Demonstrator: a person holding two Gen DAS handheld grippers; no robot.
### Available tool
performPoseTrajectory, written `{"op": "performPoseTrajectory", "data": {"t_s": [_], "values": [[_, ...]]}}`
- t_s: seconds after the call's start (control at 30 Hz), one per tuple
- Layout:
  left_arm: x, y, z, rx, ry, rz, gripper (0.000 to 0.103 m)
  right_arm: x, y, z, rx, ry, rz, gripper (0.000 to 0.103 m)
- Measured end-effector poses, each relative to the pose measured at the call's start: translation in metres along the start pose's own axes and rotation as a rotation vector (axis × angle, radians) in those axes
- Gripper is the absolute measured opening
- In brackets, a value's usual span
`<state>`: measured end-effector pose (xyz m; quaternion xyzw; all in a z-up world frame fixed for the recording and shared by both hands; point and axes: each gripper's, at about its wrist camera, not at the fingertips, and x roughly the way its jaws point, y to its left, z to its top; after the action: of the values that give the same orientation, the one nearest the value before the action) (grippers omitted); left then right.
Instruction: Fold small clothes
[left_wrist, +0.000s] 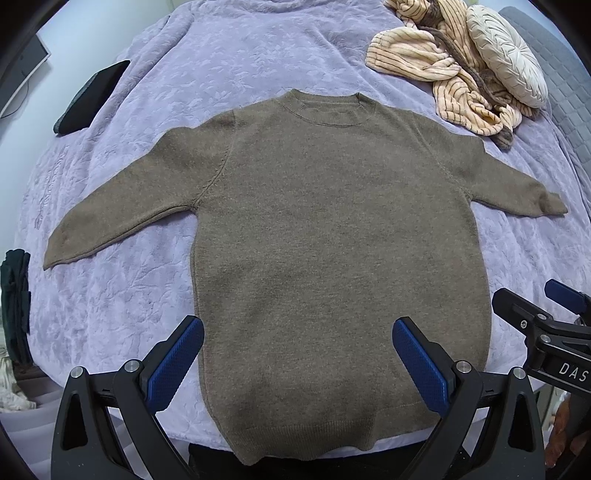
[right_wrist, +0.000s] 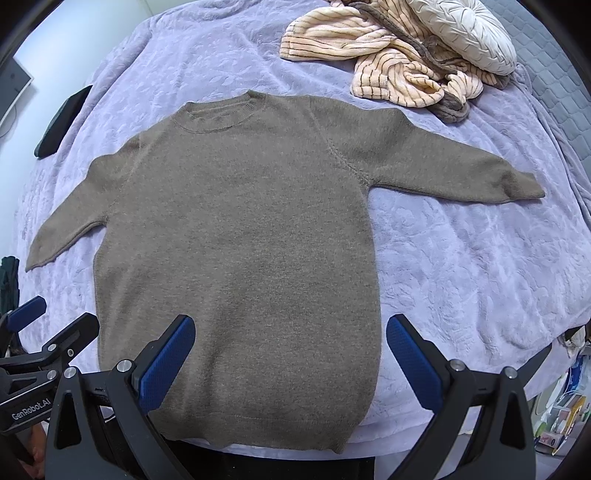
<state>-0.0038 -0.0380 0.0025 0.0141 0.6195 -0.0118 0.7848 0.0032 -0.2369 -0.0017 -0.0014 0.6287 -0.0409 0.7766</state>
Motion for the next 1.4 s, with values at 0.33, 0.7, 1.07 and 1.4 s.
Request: {"op": "performPoseTrajectory", "data": {"t_s": [0.33, 0.7, 1.07, 1.4], "values": [[0.005, -0.006, 0.007, -0.011, 0.021, -0.001, 0.102, 0.005, -0.003, 0.009, -0.013, 0.013, 0.001, 0.103], [0.004, -0.013, 0.014, -0.056, 0.03, 0.009, 0.102, 0.011, -0.01, 0.021, -0.043, 0.03, 0.031, 0.103], [0.012, -0.026, 0.019, -0.118, 0.061, 0.048, 0.102, 0.03, -0.024, 0.032, -0.093, 0.067, 0.07, 0.103], [0.013, -0.018, 0.031, -0.145, 0.033, -0.008, 0.102, 0.042, -0.03, 0.043, -0.082, 0.091, 0.088, 0.103]]}}
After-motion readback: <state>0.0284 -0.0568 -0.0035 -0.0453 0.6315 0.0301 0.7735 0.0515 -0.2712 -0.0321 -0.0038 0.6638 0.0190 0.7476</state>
